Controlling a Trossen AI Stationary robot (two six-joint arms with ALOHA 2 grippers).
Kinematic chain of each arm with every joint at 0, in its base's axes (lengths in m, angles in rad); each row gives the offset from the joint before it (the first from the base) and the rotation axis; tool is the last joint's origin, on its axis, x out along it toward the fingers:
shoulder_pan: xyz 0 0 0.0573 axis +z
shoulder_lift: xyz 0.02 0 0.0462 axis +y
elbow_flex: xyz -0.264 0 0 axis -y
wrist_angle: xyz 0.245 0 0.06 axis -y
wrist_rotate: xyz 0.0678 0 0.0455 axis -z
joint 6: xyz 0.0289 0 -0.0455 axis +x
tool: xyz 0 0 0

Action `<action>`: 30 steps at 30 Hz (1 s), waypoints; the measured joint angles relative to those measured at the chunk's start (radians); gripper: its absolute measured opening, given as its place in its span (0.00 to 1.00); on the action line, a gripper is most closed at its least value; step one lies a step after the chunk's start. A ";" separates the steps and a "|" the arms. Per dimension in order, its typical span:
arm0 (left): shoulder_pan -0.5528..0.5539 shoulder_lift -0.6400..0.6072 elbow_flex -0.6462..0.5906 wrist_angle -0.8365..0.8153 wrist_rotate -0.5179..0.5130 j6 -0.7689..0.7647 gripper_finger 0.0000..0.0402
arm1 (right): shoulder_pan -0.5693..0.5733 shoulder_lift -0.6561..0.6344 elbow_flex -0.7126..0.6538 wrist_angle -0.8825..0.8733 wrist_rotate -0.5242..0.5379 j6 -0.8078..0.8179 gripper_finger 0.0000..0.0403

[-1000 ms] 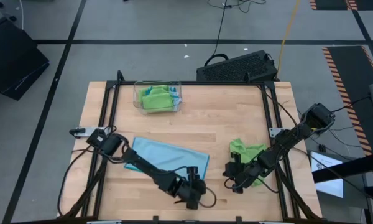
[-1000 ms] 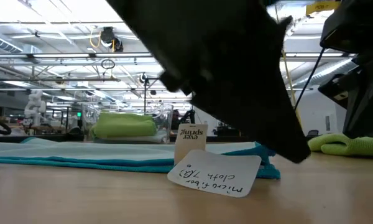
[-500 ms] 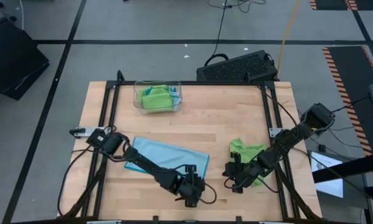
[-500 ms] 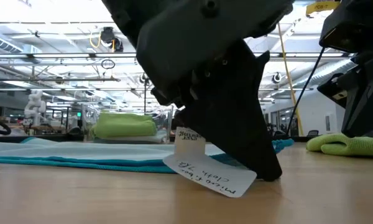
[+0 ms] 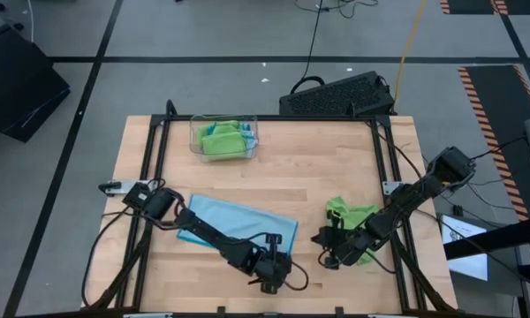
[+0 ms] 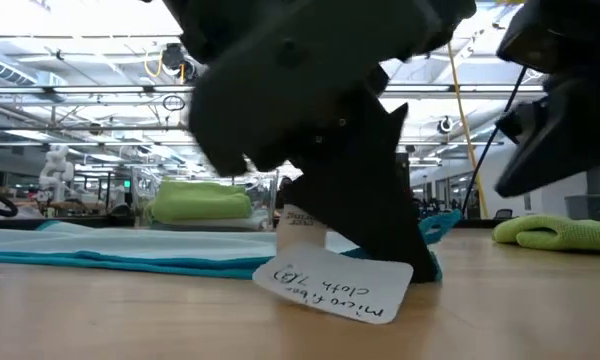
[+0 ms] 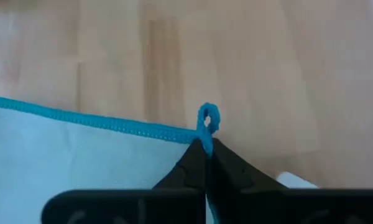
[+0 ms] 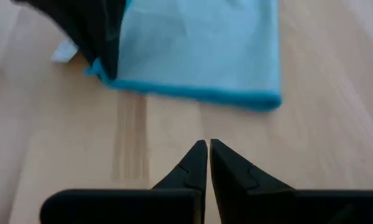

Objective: Fold microfiber towels
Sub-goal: Fold the blue microfiber cloth

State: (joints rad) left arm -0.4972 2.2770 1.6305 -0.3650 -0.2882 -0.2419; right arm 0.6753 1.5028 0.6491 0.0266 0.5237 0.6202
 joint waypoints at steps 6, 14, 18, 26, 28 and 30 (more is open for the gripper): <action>-0.054 -0.038 -0.003 -0.007 -0.009 0.014 0.02 | 0.001 0.059 0.001 0.189 0.000 -0.186 0.13; -0.083 -0.054 -0.003 -0.010 -0.058 0.029 0.02 | 0.000 0.260 0.006 0.508 0.024 -0.522 0.47; -0.092 -0.054 -0.003 -0.017 -0.075 0.016 0.01 | -0.004 0.318 0.027 0.523 0.026 -0.601 0.60; -0.129 -0.100 0.000 -0.051 -0.169 -0.017 0.01 | -0.013 0.327 0.030 0.508 -0.004 -0.687 0.62; -0.135 -0.105 -0.001 -0.072 -0.197 -0.027 0.02 | -0.013 0.328 0.030 0.507 -0.004 -0.701 0.61; -0.137 -0.111 -0.001 -0.065 -0.217 -0.029 0.03 | -0.014 0.329 0.030 0.497 0.001 -0.703 0.59</action>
State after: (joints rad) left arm -0.6346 2.1659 1.6295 -0.4299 -0.5054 -0.2712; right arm 0.6618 1.8317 0.6792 0.5240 0.5245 -0.0828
